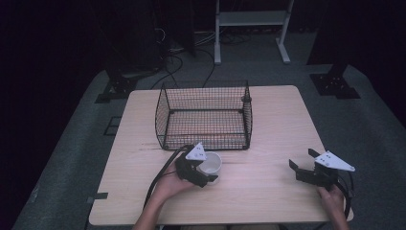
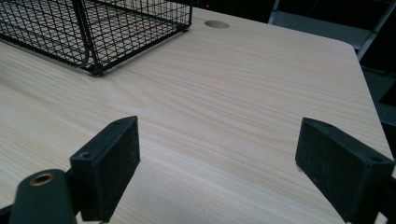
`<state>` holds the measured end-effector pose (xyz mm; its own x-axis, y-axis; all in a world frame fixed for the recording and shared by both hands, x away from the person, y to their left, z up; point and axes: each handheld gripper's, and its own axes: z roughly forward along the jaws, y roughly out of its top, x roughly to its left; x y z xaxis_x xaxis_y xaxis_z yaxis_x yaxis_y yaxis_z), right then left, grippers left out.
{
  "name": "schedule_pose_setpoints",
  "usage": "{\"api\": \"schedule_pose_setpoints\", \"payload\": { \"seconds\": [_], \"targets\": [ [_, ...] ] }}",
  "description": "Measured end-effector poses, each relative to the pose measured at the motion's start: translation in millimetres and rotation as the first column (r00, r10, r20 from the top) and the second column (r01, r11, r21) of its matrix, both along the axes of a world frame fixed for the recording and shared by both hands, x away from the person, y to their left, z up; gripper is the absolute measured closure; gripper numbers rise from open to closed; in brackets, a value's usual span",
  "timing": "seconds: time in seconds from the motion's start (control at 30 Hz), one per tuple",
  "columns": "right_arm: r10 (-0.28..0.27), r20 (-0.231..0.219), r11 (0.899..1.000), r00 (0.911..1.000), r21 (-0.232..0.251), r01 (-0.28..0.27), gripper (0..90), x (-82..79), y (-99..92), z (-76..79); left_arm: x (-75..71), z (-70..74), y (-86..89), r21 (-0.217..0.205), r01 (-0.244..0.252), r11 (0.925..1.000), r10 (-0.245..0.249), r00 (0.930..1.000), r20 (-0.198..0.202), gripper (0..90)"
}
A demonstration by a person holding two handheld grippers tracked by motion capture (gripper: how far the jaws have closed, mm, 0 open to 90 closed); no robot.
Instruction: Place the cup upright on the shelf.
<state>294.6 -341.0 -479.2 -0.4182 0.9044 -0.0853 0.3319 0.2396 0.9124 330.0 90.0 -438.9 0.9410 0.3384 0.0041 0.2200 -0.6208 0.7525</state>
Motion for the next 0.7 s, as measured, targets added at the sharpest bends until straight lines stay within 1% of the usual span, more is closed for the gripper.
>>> {"api": "schedule_pose_setpoints", "payload": {
  "seconds": [0.07, 0.17, 0.3, 0.47, 0.53, 0.6, 0.7],
  "targets": [
    [0.000, 0.000, 1.000, 1.0000, 0.001, 0.000, 13.1, 0.0, 0.0, 0.0, 0.4, 0.7, -0.3, 0.001, 0.010, 0.9999, -0.010, 0.9999, -0.009, 20.7],
    [-0.001, 0.000, 1.000, 1.0000, 0.000, 0.001, 13.1, 0.0, 0.0, 0.0, 0.2, 2.4, -1.0, 0.013, 0.017, 0.9998, -0.017, 0.9998, -0.003, 20.8],
    [0.000, 0.001, 1.000, 1.0000, -0.001, 0.000, 13.1, -0.1, 0.1, 0.0, -0.5, 5.9, -0.1, -0.004, 0.019, 0.9998, -0.019, 0.9998, 0.002, 20.8],
    [-0.003, 0.001, 1.000, 1.0000, -0.003, 0.003, 13.1, 0.0, 0.2, 0.0, -1.7, 10.5, -0.5, -0.013, 0.026, 0.9996, -0.026, 0.9997, 0.002, 20.8],
    [-0.003, 0.000, 1.000, 1.0000, -0.002, 0.003, 13.1, 0.1, 0.1, 0.0, -1.8, 13.6, -0.2, -0.018, 0.036, 0.9992, -0.036, 0.9993, 0.005, 20.9],
    [-0.003, 0.000, 1.000, 1.0000, -0.001, 0.003, 13.1, 0.1, 0.0, 0.0, -1.8, 17.4, -0.6, -0.018, 0.040, 0.9990, -0.040, 0.9991, 0.013, 20.9],
    [-0.003, 0.000, 1.000, 1.0000, 0.000, 0.003, 13.1, 0.1, -0.1, 0.0, -0.8, 20.5, -0.7, -0.016, 0.045, 0.9989, -0.045, 0.9989, 0.012, 20.8]
  ]
}}
